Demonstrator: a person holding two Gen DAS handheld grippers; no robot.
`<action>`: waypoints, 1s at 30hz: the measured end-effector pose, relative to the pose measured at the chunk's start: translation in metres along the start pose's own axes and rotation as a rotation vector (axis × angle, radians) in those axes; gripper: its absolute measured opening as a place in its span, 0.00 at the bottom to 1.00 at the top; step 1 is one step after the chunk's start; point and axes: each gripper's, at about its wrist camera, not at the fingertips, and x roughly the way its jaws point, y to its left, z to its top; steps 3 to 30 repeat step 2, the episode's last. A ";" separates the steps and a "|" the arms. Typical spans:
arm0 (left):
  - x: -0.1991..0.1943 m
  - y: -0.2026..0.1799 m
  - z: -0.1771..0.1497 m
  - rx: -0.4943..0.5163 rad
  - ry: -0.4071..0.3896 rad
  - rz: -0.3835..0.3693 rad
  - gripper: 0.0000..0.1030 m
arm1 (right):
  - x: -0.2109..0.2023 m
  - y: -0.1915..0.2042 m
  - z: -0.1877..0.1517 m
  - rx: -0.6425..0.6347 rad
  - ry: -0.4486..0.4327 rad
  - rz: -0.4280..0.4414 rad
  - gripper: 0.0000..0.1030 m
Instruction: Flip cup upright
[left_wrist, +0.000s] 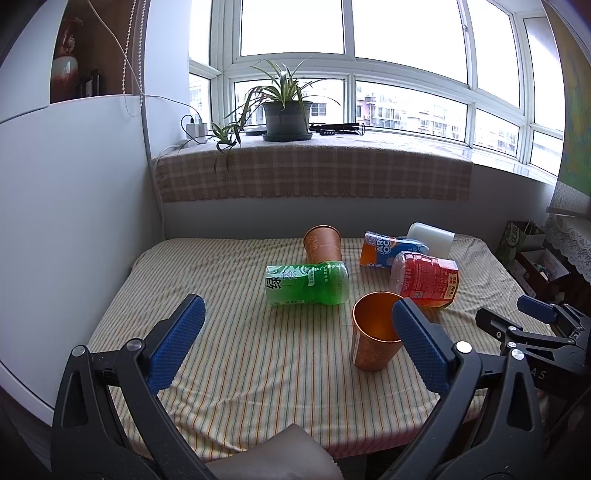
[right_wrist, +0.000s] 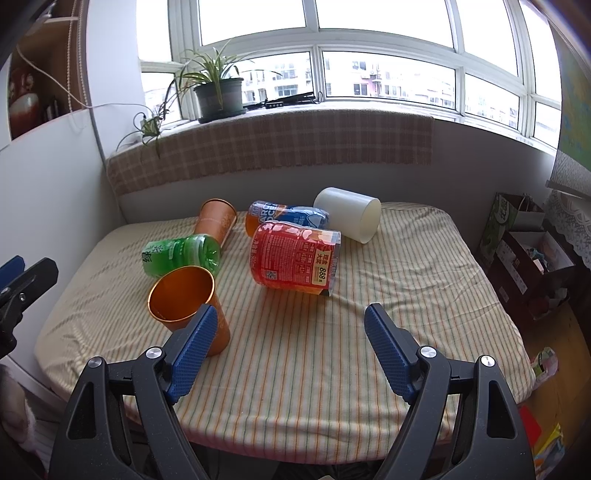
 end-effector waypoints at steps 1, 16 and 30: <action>0.000 0.001 0.000 0.001 -0.002 0.002 1.00 | 0.000 0.000 0.000 0.001 0.001 0.000 0.79; 0.000 0.001 0.000 0.001 -0.002 0.004 1.00 | 0.001 -0.001 0.000 0.001 0.002 0.000 0.79; 0.000 0.001 0.000 0.001 -0.002 0.004 1.00 | 0.001 -0.001 0.000 0.001 0.002 0.000 0.79</action>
